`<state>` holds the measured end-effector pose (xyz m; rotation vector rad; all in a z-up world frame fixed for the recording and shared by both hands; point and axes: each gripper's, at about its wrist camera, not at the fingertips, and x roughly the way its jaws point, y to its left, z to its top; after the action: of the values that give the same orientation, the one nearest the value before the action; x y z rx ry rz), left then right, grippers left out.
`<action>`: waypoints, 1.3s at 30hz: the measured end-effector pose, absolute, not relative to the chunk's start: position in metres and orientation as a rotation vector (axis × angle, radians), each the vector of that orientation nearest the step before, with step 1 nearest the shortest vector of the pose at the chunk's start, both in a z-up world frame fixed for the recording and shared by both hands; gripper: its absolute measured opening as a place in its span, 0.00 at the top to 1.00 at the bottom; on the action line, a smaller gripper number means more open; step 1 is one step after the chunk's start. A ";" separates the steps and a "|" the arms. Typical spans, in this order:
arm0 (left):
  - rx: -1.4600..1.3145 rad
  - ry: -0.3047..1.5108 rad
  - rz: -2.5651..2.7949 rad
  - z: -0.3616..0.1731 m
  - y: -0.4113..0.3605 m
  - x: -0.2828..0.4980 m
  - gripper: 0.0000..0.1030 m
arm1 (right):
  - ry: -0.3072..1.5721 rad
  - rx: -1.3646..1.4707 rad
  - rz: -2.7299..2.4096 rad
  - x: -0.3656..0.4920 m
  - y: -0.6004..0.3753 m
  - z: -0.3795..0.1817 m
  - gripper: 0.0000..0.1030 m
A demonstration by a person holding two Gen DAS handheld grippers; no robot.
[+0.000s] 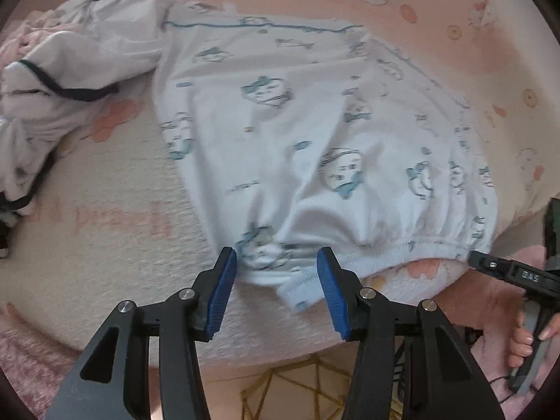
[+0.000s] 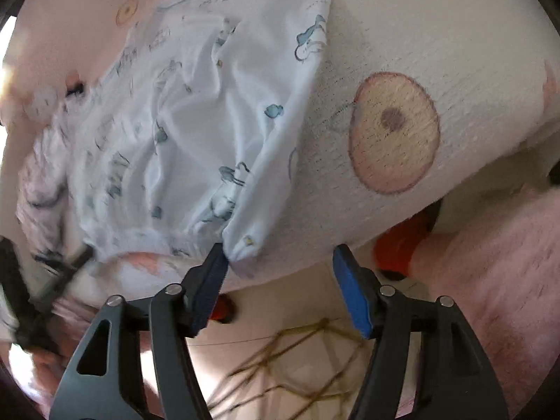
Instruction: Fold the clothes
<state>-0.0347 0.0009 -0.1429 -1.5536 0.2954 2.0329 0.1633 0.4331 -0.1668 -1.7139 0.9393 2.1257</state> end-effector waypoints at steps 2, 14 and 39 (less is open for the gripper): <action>-1.550 0.246 2.041 -0.140 -0.005 -0.037 0.52 | 0.886 -1.716 2.118 0.168 0.433 -0.160 0.38; -1.506 0.195 1.994 -0.133 0.003 -0.027 0.52 | 0.956 -1.597 2.267 0.188 0.435 -0.130 0.85; -1.393 0.317 1.776 -0.119 0.092 -0.018 0.51 | 1.052 -1.538 2.361 0.108 0.419 -0.116 0.77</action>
<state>-0.0181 0.0919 -0.1187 -1.3931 0.3174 1.7756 0.1083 0.4186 -0.1159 -1.5383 1.0524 2.3612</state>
